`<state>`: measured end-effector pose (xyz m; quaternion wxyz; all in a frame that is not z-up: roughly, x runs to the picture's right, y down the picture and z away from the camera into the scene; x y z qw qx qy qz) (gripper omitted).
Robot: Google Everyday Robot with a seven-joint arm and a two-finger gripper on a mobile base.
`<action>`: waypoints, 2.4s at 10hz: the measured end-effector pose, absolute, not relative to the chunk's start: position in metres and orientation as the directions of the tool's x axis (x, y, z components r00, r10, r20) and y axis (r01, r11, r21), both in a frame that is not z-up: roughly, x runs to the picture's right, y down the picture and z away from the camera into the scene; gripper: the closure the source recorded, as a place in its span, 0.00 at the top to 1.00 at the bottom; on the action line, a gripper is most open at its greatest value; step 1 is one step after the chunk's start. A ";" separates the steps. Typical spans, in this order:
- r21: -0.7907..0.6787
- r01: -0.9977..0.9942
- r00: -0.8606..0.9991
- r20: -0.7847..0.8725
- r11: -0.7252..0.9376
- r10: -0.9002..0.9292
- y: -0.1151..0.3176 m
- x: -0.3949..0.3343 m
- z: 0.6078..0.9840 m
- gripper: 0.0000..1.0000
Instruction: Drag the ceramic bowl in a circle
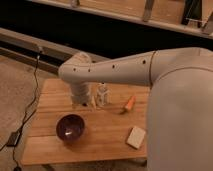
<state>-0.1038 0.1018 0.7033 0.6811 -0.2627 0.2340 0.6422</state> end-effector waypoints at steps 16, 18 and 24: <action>-0.057 -0.998 0.066 -0.656 0.037 0.752 0.102 -0.104 0.703 0.65; -0.057 -0.998 0.066 -0.656 0.037 0.752 0.102 -0.104 0.703 0.65; -0.057 -0.998 0.066 -0.656 0.037 0.752 0.102 -0.104 0.703 0.65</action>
